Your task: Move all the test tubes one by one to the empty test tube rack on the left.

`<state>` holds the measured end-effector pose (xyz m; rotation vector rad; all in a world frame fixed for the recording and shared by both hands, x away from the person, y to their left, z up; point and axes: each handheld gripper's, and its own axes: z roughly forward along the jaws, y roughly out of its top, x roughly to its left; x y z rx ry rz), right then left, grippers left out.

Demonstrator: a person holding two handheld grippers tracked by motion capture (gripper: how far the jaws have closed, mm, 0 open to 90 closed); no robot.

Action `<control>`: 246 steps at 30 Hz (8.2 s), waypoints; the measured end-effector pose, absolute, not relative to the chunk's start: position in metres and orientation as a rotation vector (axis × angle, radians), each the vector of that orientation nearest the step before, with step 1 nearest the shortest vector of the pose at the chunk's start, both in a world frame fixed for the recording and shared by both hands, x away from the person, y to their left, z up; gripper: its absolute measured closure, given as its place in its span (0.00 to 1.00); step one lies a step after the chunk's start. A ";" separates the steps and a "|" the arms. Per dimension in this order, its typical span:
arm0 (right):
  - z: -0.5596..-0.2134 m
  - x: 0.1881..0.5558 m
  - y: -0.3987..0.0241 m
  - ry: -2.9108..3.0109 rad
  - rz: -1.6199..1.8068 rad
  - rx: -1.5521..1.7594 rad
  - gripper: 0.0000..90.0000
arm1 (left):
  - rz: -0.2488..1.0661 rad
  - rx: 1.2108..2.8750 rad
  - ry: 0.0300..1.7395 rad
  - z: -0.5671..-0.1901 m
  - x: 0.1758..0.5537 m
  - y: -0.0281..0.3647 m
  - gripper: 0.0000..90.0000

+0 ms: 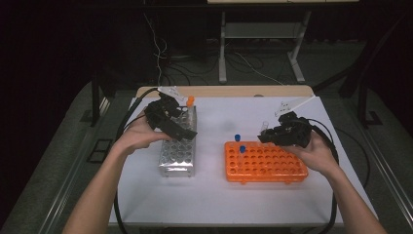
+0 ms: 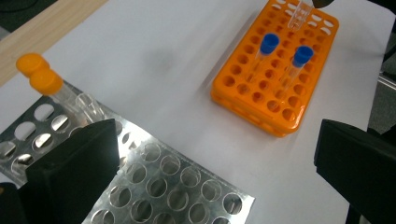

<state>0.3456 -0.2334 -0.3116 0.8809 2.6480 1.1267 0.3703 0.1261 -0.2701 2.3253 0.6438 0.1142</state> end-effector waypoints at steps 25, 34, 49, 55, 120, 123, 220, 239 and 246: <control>-0.274 0.338 -0.167 2.784 1.121 0.619 0.83 | 0.099 2.363 0.467 -0.243 0.360 0.094 0.10; -0.280 0.342 -0.145 2.828 1.112 0.581 0.83 | 0.060 2.382 0.379 -0.238 0.358 0.079 0.20; -0.290 0.341 -0.112 2.871 1.135 0.488 0.83 | -0.007 2.438 0.249 -0.243 0.355 0.066 0.64; -0.291 0.340 -0.107 2.875 1.135 0.476 0.83 | -0.026 2.465 0.234 -0.248 0.354 0.065 0.78; -0.311 0.315 -0.235 2.660 1.239 0.879 0.00 | 0.187 2.400 0.641 -0.275 0.453 0.130 0.83; -0.313 0.315 -0.236 2.660 1.246 0.878 0.00 | 0.189 2.403 0.643 -0.281 0.454 0.130 0.83; -0.384 0.327 -0.180 2.784 1.128 0.828 0.45 | 0.145 2.184 0.705 -0.328 0.332 0.152 0.00; -0.387 0.330 -0.175 2.761 1.062 0.829 0.84 | 0.114 2.206 0.687 -0.340 0.327 0.148 0.00; -0.372 0.330 -0.178 2.753 1.079 0.812 0.84 | 0.109 2.215 0.666 -0.337 0.326 0.143 0.00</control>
